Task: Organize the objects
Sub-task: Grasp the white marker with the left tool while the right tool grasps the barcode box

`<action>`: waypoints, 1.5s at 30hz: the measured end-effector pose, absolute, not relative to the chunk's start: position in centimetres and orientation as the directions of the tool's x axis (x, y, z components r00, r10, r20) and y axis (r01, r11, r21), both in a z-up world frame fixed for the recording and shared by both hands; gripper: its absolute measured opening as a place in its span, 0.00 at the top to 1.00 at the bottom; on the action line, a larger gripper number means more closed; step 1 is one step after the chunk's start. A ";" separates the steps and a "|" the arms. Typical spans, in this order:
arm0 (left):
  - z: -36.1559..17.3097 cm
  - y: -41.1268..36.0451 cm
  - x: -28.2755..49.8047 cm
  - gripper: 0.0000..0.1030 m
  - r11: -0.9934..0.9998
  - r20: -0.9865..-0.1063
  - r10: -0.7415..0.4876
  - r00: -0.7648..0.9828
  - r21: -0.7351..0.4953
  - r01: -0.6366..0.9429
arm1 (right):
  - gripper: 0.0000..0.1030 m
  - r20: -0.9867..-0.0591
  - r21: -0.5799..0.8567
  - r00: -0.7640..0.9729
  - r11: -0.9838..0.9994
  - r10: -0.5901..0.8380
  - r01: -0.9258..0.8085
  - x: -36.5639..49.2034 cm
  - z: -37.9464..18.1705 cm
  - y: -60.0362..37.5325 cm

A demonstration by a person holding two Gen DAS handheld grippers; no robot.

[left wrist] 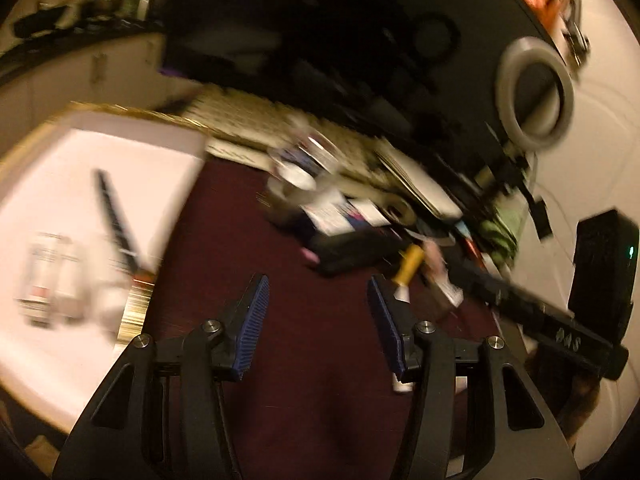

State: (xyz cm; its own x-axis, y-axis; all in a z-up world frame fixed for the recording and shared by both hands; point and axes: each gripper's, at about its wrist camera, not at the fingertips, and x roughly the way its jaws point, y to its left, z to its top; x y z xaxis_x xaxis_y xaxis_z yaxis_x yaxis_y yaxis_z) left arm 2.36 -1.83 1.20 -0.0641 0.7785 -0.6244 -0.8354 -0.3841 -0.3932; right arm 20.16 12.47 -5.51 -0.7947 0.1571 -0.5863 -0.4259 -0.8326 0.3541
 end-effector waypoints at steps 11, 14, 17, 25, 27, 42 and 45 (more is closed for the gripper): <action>-0.3 2.4 9.1 0.50 -0.254 -0.684 0.728 0.030 -0.310 -0.916 | 0.53 -0.646 0.209 -0.685 -0.784 0.338 -0.584 24.5 -7.9 16.0; -0.7 2.8 9.5 0.50 -0.247 -0.694 0.720 0.027 -0.293 -0.924 | 0.53 -0.660 0.191 -0.664 -0.776 0.351 -0.601 24.3 -8.7 16.6; -1.3 3.4 9.8 0.50 -0.240 -0.708 0.706 0.034 -0.284 -0.928 | 0.52 -0.672 0.193 -0.658 -0.778 0.339 -0.598 24.2 -9.3 17.3; -2.1 4.7 10.9 0.51 -0.216 -0.728 0.685 0.037 -0.252 -0.943 | 0.38 -0.672 0.145 -0.648 -0.796 0.357 -0.588 23.8 -9.9 17.3; -2.1 4.9 11.0 0.51 -0.206 -0.727 0.685 0.045 -0.252 -0.946 | 0.38 -0.683 0.147 -0.637 -0.787 0.358 -0.600 23.8 -10.3 17.7; -3.6 7.4 12.0 0.84 -0.178 -0.784 0.619 0.036 -0.185 -0.967 | 0.50 -0.678 0.233 -0.668 -0.772 0.307 -0.592 24.3 -10.5 18.3; -3.7 7.3 12.1 0.88 -0.180 -0.798 0.602 0.010 -0.148 -0.972 | 0.52 -0.681 0.227 -0.666 -0.776 0.306 -0.589 24.2 -10.5 18.0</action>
State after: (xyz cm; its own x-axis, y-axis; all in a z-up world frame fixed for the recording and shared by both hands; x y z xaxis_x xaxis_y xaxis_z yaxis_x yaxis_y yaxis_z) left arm 12.11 7.28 -3.68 0.0103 0.6020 -0.7984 -0.9724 -0.1799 -0.1482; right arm 24.20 18.04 -10.49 -0.6658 0.3060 -0.6805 -0.5885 -0.7760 0.2269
